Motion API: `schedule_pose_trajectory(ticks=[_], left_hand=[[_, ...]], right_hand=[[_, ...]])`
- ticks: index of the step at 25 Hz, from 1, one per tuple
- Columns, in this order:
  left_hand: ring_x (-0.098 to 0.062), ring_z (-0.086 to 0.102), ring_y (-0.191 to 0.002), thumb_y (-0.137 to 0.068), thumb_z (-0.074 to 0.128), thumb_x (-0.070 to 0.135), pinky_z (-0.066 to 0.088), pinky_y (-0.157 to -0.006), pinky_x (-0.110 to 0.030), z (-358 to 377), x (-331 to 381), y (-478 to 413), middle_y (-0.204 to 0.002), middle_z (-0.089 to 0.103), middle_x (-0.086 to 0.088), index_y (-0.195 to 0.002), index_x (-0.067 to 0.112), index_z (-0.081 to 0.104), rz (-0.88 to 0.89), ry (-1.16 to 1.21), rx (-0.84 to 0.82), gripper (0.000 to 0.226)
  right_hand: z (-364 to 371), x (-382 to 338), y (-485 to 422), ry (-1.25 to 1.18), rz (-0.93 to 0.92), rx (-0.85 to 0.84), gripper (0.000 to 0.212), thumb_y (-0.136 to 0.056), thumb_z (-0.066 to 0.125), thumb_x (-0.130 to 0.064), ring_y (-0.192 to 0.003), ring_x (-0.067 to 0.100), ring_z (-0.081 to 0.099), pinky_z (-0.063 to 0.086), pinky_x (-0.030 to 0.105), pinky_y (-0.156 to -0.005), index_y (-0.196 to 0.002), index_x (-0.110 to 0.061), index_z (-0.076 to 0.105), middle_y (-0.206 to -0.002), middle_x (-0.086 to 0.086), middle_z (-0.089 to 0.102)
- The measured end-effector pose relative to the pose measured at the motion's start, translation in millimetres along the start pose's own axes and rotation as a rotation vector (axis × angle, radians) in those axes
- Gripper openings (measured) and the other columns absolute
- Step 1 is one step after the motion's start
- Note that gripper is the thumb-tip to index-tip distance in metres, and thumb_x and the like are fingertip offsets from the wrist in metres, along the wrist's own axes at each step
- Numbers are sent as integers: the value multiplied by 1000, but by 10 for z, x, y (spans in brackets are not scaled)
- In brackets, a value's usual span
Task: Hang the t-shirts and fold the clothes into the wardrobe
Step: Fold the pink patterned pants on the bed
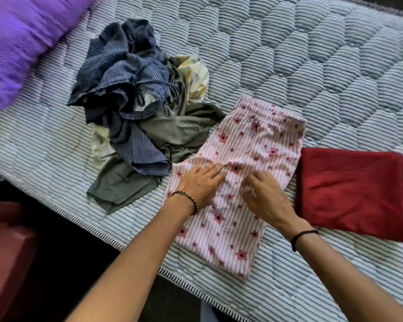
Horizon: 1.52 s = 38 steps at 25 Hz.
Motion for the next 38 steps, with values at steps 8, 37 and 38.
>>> schedule_pose_trajectory(ticks=[8,37,38], left_hand=[[-29,36,-130,-95,55,48,42,-98,-44,-148,35,702,-142,31,-9,-149,9,19,-852,81,-233,76],[-23,65,-62,-95,63,18,51,-51,-24,-1402,-413,-205,-78,72,-12,-104,15,72,-542,1210,-506,14],[-22,68,-62,-92,66,29,52,-51,-23,-1438,-400,-386,-80,74,-12,-93,12,73,-572,1295,-342,19]], right_hand=[[103,-503,578,-85,-124,-308,49,-90,62,-66,-82,21,55,36,29,-55,-93,-17,61,-93,-1,57],[-1015,-130,-7,-470,236,-418,23,-92,58,-38,-55,15,51,41,38,-53,-86,-21,73,-63,-1,58],[-1133,-8,-113,-547,289,-318,20,-95,61,-33,-54,10,43,36,32,-50,-84,-22,74,-62,-4,54]])
Point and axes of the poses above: each hand's wrist, its own y-axis away from the middle knuckle, its own z-axis out of the palm, x = y × z, the point moved 1 cm from there along -y, towards the middle knuckle
